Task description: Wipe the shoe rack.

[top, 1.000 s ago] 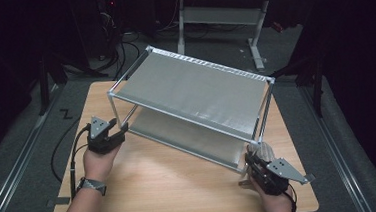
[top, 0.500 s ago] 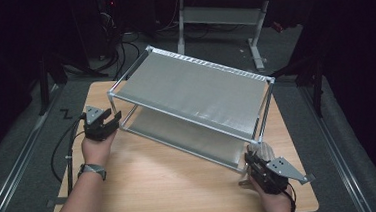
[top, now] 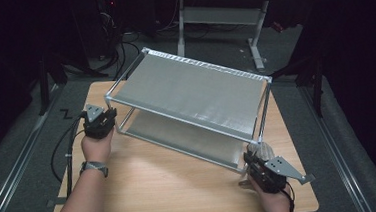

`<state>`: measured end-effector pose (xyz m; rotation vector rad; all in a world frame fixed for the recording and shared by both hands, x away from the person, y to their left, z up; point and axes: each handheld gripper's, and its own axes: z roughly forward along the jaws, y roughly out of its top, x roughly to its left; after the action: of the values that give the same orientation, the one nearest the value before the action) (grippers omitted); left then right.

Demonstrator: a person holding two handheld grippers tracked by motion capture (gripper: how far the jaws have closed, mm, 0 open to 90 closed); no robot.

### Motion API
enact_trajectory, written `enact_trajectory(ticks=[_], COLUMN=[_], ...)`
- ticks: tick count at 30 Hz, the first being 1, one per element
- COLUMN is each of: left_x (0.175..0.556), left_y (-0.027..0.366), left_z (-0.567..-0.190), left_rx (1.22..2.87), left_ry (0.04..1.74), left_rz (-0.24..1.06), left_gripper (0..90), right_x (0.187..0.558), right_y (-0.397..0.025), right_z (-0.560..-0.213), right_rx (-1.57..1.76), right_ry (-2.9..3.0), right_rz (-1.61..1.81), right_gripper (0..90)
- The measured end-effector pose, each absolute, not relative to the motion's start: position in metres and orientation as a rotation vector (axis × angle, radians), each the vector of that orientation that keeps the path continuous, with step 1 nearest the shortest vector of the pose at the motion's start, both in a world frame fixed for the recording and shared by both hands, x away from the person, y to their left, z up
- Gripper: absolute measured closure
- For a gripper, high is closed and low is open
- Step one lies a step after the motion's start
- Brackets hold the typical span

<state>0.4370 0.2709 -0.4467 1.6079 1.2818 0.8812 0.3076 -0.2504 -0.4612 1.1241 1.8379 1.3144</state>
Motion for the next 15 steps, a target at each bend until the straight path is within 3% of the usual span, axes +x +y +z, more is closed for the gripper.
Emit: enact_trajectory(ticks=[8, 15], left_x=[0.377, 0.351], left_y=[0.290, 0.294], left_z=[-0.454, -0.456], left_rx=[1.533, 1.528], left_ry=[1.285, 1.268], left_rz=[0.925, 0.935], left_gripper=[80.6, 80.8], right_x=[0.313, 0.336], right_y=[-0.243, -0.241], right_z=[-0.461, -0.457], right_rx=[1.123, 1.167], right_ry=[1.839, 1.852], right_rz=[1.311, 1.257], right_gripper=[79.8, 79.8])
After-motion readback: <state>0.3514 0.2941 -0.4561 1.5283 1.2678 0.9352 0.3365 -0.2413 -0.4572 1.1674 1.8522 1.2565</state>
